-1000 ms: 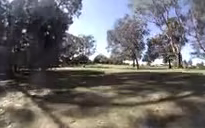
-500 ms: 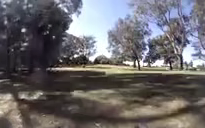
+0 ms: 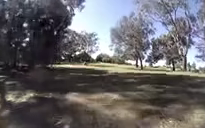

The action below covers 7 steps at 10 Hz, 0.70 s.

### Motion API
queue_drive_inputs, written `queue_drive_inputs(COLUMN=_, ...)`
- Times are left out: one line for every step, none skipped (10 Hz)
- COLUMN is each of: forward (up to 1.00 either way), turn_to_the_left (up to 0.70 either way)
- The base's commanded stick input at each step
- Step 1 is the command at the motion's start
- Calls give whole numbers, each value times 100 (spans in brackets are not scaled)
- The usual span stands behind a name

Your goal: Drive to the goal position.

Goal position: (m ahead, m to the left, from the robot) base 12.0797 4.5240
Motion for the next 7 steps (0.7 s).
queue_drive_inputs(forward=100, turn_to_the_left=0)
queue_drive_inputs(forward=100, turn_to_the_left=0)
queue_drive_inputs(forward=100, turn_to_the_left=0)
queue_drive_inputs(forward=100, turn_to_the_left=0)
queue_drive_inputs(forward=100, turn_to_the_left=0)
queue_drive_inputs(forward=100, turn_to_the_left=0)
queue_drive_inputs(forward=100, turn_to_the_left=0)
